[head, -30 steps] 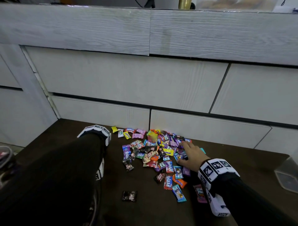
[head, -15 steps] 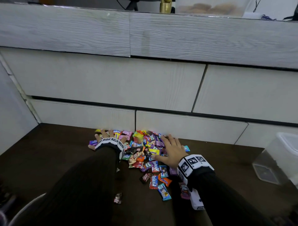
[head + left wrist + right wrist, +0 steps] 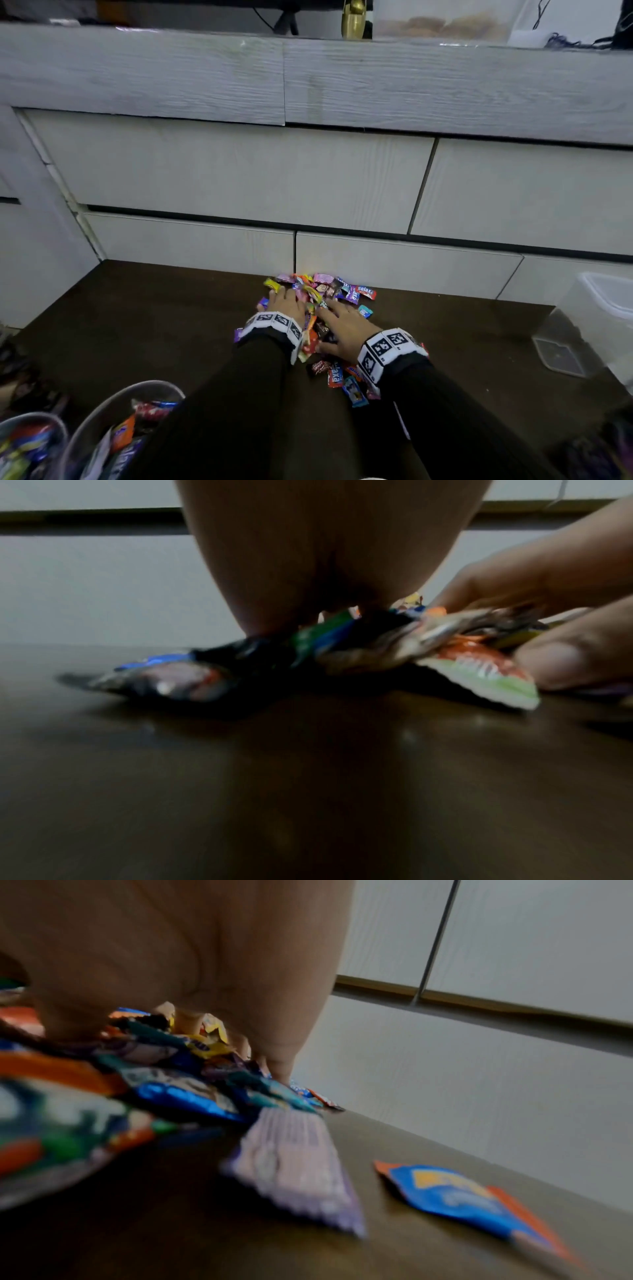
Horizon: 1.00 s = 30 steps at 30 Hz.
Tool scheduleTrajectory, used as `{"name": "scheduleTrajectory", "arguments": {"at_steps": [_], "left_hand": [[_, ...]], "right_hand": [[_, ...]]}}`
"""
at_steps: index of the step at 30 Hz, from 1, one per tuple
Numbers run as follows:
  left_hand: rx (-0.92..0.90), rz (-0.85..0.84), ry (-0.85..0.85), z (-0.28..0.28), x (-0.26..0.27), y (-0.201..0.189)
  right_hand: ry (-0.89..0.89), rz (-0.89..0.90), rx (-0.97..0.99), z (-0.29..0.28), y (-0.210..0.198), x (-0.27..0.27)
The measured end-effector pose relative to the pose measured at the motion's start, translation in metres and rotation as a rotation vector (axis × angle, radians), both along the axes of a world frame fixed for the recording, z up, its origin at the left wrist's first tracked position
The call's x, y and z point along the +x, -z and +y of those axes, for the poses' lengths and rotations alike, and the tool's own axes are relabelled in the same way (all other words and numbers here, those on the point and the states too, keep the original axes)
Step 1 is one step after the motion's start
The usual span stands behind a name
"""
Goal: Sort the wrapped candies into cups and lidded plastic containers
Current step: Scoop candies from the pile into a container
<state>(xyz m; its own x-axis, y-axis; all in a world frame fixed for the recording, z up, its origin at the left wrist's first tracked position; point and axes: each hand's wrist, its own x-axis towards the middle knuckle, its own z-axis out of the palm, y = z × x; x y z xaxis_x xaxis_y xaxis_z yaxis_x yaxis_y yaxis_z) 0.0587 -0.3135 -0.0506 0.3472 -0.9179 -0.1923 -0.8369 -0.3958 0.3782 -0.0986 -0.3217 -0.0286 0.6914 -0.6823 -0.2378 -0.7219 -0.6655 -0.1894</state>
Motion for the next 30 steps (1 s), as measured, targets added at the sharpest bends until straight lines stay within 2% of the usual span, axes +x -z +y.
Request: {"name": "scheduleTrajectory", "arguments": {"at_steps": [4,7,10,12,16,21,26,30], "left_hand": [[-0.069,0.076,0.034,0.025,-0.028,-0.005],[-0.069,0.193,0.072,0.046,-0.039,-0.012],[-0.135,0.278,0.095,0.063,-0.040,-0.015],[-0.167,0.221,0.129,0.070,-0.038,-0.015],[-0.072,-0.077,0.326,0.071,-0.039,-0.003],[-0.060,-0.308,0.330,0.071,-0.044,0.012],[-0.087,-0.336,0.309,0.068,-0.044,0.007],[-0.006,-0.326,0.309,0.064,-0.044,-0.002]], "right_hand": [[-0.013,-0.002,-0.011,0.017,-0.004,-0.020],[-0.006,-0.031,0.001,0.026,-0.005,-0.037],[0.048,-0.041,-0.068,0.032,-0.006,-0.052],[0.135,-0.027,-0.052,0.037,-0.004,-0.057],[0.201,0.025,0.017,0.045,0.004,-0.053],[0.152,0.079,-0.239,0.049,0.012,-0.043],[0.178,0.035,-0.151,0.046,0.008,-0.034],[0.162,0.083,-0.119,0.042,0.006,-0.031]]}}
